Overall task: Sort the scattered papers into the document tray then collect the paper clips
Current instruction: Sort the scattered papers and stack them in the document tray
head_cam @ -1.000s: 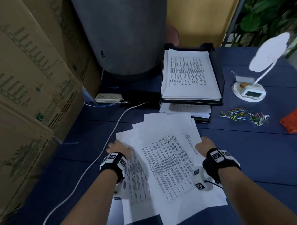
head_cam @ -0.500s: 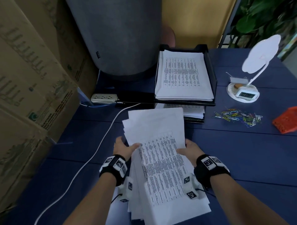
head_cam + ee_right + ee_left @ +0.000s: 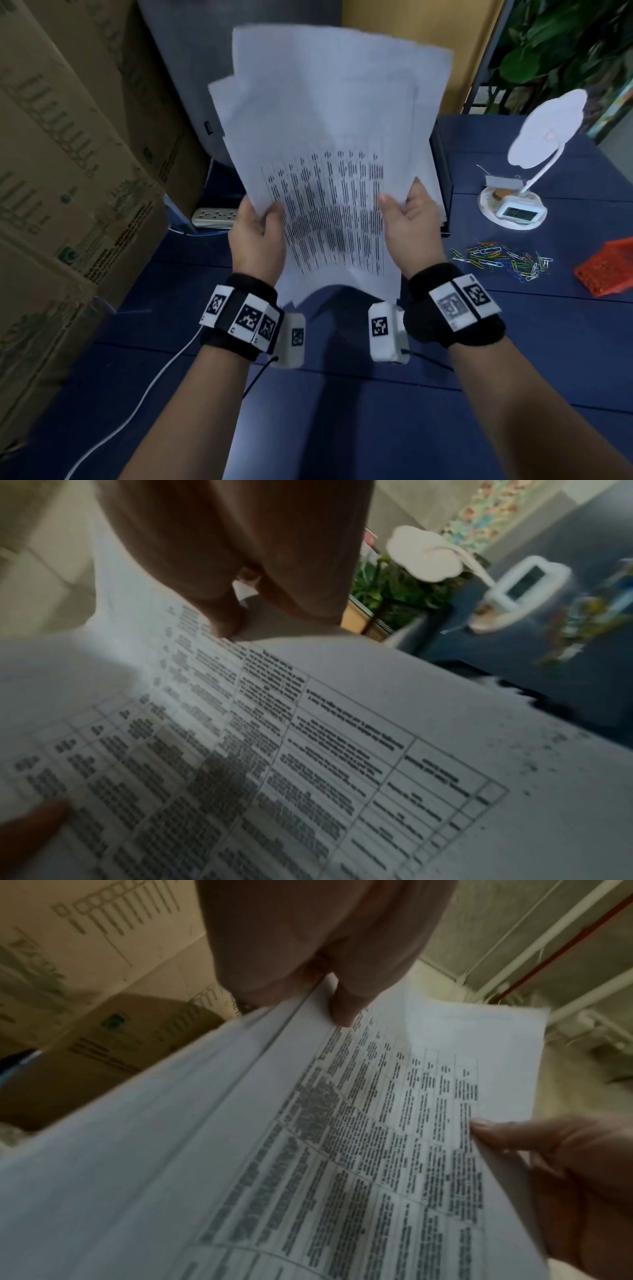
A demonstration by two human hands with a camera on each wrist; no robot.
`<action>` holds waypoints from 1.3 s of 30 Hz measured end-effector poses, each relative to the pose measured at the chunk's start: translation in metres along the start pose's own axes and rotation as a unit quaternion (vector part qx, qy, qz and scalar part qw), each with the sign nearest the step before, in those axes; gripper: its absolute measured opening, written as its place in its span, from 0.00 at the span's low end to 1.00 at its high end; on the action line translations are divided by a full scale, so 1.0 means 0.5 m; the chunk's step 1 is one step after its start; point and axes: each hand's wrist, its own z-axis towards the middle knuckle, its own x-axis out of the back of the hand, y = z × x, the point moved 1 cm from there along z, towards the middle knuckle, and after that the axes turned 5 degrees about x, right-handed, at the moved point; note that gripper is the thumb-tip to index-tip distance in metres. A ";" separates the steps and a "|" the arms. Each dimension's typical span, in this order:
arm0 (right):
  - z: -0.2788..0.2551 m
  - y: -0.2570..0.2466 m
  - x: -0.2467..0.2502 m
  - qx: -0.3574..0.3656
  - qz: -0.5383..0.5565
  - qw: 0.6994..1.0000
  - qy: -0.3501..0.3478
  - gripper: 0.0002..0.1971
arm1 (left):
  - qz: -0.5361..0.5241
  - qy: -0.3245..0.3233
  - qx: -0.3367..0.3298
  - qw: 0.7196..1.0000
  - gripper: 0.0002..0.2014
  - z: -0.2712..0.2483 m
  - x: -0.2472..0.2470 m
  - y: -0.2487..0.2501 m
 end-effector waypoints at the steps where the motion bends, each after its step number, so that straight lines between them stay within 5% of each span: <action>1: 0.003 -0.008 0.004 0.012 -0.002 1.000 0.006 0.25 | -0.023 -0.007 -0.011 1.000 0.13 0.005 -0.004 0.003; 4: -0.009 -0.008 0.017 0.019 -0.022 0.999 0.015 0.11 | -0.037 -0.006 0.004 0.999 0.19 0.002 -0.009 -0.027; 14: -0.028 0.048 0.032 -0.054 0.038 0.998 0.008 0.16 | -0.117 -0.096 0.154 0.976 0.18 -0.009 -0.042 -0.098; 20: -0.019 0.004 0.035 0.037 0.029 0.997 0.069 0.15 | -0.112 -0.050 0.053 0.991 0.16 0.009 -0.069 -0.057; 25: 0.006 -0.019 0.046 0.135 -0.038 0.987 0.075 0.29 | 0.001 -0.021 -0.166 0.986 0.26 0.040 -0.065 0.008; 27: 0.012 -0.026 0.049 0.203 -0.121 0.968 0.082 0.26 | 0.061 -0.018 -0.209 0.976 0.22 0.057 -0.066 0.020; 29: 0.022 -0.026 0.056 0.217 -0.160 0.957 0.109 0.20 | 0.092 -0.006 -0.214 0.973 0.13 0.075 -0.059 0.015; 33: 0.028 -0.012 0.071 0.103 -0.083 0.986 0.102 0.21 | -0.013 -0.046 -0.087 0.995 0.16 0.091 -0.050 0.002; 35: 0.028 0.006 0.069 0.063 -0.099 0.990 0.078 0.14 | -0.021 -0.076 -0.052 0.996 0.11 0.087 -0.056 -0.002; 39: 0.023 -0.019 0.066 0.106 -0.080 0.983 0.123 0.04 | -0.029 -0.053 -0.080 0.995 0.12 0.073 -0.063 0.039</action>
